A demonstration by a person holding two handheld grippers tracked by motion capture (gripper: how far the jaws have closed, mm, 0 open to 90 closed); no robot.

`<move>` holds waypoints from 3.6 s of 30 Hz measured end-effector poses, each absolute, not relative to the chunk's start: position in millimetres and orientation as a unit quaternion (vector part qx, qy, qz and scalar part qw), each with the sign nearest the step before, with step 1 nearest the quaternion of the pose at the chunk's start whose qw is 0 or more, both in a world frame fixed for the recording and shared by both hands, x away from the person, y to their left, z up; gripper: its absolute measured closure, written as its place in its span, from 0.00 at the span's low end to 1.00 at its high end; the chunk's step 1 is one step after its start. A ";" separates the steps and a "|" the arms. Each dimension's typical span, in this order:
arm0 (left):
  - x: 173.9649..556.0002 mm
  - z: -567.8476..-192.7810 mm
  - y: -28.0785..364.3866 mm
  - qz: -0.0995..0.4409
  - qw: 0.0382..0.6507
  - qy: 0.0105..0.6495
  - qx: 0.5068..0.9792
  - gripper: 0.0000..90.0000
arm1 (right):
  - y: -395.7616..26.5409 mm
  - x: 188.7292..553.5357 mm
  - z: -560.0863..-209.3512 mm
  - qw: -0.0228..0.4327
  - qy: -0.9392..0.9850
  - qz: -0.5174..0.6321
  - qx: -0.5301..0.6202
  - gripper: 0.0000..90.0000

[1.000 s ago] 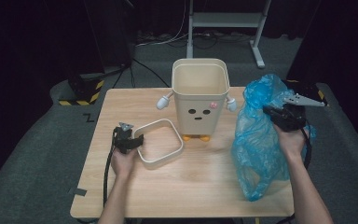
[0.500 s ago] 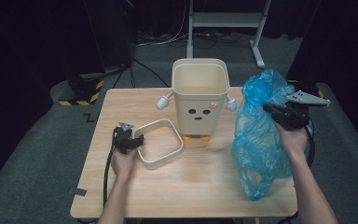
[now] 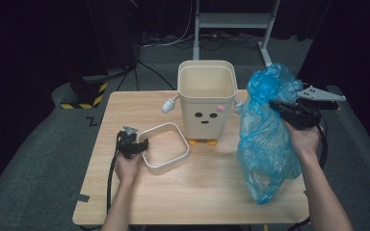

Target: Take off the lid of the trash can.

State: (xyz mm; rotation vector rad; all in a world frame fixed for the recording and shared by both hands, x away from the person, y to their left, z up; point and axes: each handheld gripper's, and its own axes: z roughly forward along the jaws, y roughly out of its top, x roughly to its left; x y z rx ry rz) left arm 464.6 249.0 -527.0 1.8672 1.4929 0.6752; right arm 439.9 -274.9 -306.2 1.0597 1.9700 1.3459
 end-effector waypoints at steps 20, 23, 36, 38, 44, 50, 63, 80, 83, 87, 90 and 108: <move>464.8 -527.1 248.8 0.258 0.322 0.570 0.711 0.41 | -237.0 449.0 -267.5 0.257 0.742 0.521 0.335 0.99; 464.7 -527.1 248.8 0.259 0.322 0.569 0.711 0.41 | -231.2 451.2 -263.5 0.253 0.743 0.527 0.327 0.99; 464.7 -527.2 248.5 0.259 0.323 0.570 0.709 0.41 | -204.7 458.7 -243.5 0.244 0.748 0.545 0.292 0.99; 464.7 -527.2 248.5 0.259 0.323 0.570 0.709 0.41 | -199.7 460.5 -241.3 0.242 0.749 0.545 0.289 0.99; 464.8 -527.2 248.5 0.259 0.323 0.570 0.709 0.41 | -186.3 466.3 -236.8 0.236 0.755 0.545 0.279 0.99; 464.8 -527.1 248.5 0.259 0.323 0.571 0.709 0.41 | -172.4 470.8 -232.6 0.232 0.763 0.542 0.266 0.99; 464.6 -526.9 249.4 0.251 0.329 0.575 0.705 0.40 | -148.3 480.1 -224.5 0.217 0.774 0.542 0.246 0.99; 458.7 -487.2 242.4 0.235 0.343 0.544 0.729 0.34 | -132.9 492.2 -247.7 0.197 0.799 0.508 0.252 0.99; 457.5 -475.3 239.2 0.226 0.355 0.531 0.736 0.34 | -132.7 492.2 -250.3 0.196 0.802 0.505 0.251 0.99; 456.7 -460.9 235.8 0.213 0.372 0.515 0.742 0.34 | -135.0 494.5 -255.1 0.186 0.803 0.506 0.256 0.99; 457.8 -451.0 232.9 0.215 0.371 0.502 0.751 0.32 | -137.6 495.9 -255.0 0.176 0.802 0.509 0.258 0.99; 457.5 -367.9 225.0 0.179 0.451 0.440 0.755 0.28 | -140.9 499.6 -263.2 0.155 0.812 0.495 0.268 0.99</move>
